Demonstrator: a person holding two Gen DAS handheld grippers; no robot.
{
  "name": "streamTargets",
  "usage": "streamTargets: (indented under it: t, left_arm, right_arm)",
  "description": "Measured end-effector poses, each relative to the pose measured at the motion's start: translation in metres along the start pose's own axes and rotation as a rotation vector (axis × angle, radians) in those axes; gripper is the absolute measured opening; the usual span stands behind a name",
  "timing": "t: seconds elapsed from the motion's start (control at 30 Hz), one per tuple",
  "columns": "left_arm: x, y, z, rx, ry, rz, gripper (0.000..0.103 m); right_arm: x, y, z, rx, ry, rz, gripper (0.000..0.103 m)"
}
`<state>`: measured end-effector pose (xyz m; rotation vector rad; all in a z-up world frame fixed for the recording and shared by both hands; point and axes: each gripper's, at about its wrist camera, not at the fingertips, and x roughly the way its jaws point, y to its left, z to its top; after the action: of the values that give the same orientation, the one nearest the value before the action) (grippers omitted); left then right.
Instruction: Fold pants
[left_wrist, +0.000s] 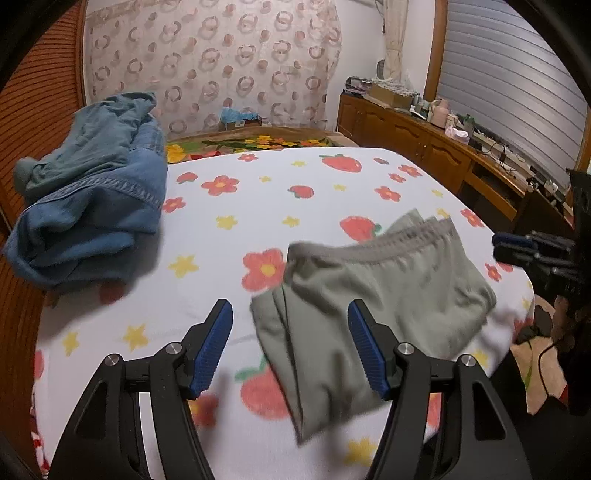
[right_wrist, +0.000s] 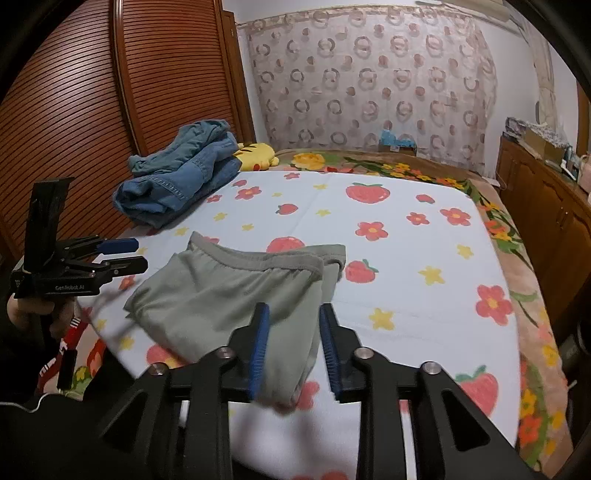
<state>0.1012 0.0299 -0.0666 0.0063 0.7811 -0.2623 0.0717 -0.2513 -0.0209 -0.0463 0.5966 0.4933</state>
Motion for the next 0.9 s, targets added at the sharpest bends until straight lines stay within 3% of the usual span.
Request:
streamTargets:
  t: [0.13,0.2,0.37,0.5,0.53,0.6,0.63,0.73,0.9]
  left_arm:
    - [0.022,0.003,0.012,0.002,0.015,-0.031,0.065]
    - [0.035,0.003,0.018,0.006,0.034,-0.039,0.055]
    - [0.058,0.001,0.027,0.017,0.079,-0.072,0.048]
    - [0.065,-0.002,0.028,0.029,0.101,-0.096,0.031]
    - [0.065,-0.003,0.028,0.037,0.098,-0.097,0.027]
    - [0.059,-0.005,0.028,0.044,0.083,-0.1,0.01]
    - [0.055,-0.004,0.029,0.042,0.072,-0.104,0.008]
    - [0.032,0.001,0.035,0.019,-0.008,-0.092,0.005]
    - [0.016,0.007,0.046,0.018,-0.054,-0.058,0.005]
  right_arm:
    - [0.023,-0.002,0.007,-0.004,0.013,0.012,0.031]
    - [0.033,-0.003,0.012,-0.007,0.015,0.019,0.031]
    - [0.055,-0.004,0.023,-0.008,0.023,0.019,0.031]
    - [0.066,-0.008,0.026,0.01,0.045,0.035,0.031]
    - [0.067,-0.008,0.027,0.01,0.045,0.039,0.031]
    - [0.066,-0.008,0.028,0.004,0.038,0.054,0.027]
    - [0.064,-0.006,0.03,-0.005,0.025,0.061,0.013]
    - [0.056,-0.005,0.038,-0.029,-0.011,0.074,0.006]
    - [0.055,0.002,0.048,-0.065,-0.044,0.057,0.005]
